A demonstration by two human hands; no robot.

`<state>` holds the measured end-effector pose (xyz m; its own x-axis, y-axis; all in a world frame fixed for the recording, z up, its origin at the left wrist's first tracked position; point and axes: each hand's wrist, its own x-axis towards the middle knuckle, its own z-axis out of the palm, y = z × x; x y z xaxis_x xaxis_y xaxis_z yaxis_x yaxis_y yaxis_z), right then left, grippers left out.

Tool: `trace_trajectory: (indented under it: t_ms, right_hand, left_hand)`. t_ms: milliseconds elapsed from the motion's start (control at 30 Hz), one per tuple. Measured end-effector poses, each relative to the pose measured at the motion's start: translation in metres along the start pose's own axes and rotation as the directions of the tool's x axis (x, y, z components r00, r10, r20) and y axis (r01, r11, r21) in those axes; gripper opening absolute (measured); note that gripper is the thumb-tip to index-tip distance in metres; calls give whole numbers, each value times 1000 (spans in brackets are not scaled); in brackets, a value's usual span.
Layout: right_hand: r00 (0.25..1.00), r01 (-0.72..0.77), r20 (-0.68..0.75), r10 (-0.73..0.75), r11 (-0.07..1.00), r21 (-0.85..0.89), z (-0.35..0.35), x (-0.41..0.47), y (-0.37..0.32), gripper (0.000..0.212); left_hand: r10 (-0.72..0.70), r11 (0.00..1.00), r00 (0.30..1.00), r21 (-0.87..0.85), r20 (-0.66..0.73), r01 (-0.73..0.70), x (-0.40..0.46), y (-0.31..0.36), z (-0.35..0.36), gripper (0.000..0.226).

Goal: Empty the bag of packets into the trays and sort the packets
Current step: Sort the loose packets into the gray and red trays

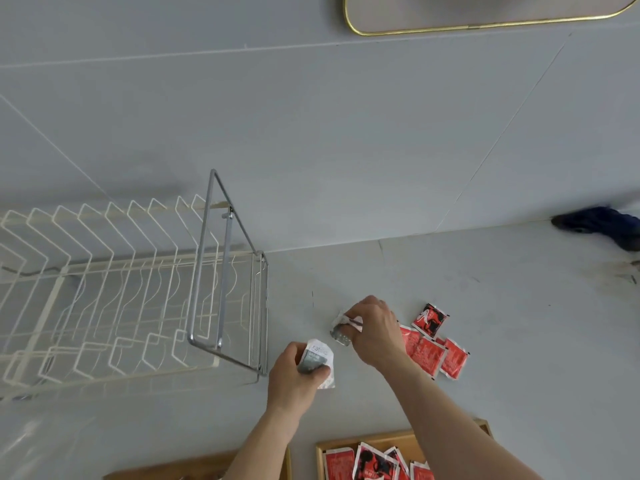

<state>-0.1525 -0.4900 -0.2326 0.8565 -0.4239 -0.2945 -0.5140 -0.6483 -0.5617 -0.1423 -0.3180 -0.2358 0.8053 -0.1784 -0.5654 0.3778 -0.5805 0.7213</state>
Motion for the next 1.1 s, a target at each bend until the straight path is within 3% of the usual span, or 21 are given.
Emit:
trace_trajectory:
  t_ms: [167,400,533,700,900,1100]
  right_hand:
    - [999,-37,-6,37,991,-126,20,-3,-6,27]
    - [987,-123,-128,99,972,-199,30,-24,-16,23]
    - [977,-180,-114,178,984,-7,32,-47,-27,19]
    - [981,-194,60,185,951,240,37,-79,-46,14]
    - [966,-248,150,209,913,323,65,-127,-86,36]
    - [963,-229,219,159,911,342,110,-170,-136,28]
  left_hand:
    - [-50,987,998,-152,37,55,-8,-2,-14,30]
    - [-11,987,994,-159,111,29,-21,-17,-40,20]
    - [14,993,984,-114,177,6,-34,-24,-58,26]
    - [60,994,980,-99,188,-42,-52,-40,-92,32]
    - [30,984,995,-176,98,-13,-72,-82,-156,35]
    - [-23,981,1000,-195,22,27,-88,-129,-219,38]
